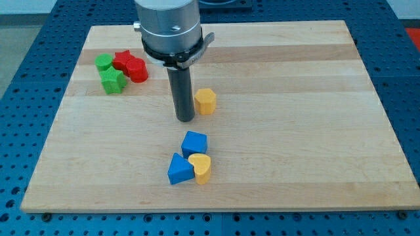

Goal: Push the yellow hexagon towards center

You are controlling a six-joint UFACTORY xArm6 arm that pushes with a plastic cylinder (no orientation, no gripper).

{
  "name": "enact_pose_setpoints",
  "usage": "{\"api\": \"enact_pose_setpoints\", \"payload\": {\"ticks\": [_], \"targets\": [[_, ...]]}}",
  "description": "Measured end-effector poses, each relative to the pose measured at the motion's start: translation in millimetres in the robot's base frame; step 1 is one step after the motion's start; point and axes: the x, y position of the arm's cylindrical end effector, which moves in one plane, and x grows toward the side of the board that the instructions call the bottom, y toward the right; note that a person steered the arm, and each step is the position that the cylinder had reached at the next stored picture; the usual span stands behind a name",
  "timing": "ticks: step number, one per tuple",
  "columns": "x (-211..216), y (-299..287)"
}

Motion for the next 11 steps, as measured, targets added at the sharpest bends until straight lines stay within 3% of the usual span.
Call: {"api": "enact_pose_setpoints", "payload": {"ticks": [2,3,4,8,9,11], "targets": [[-32.5,0.0],[-30.5,-3.1],[3.7,-11.9],[-22.6,29.3],[-22.6,19.6],[-22.6,-81.1]]}}
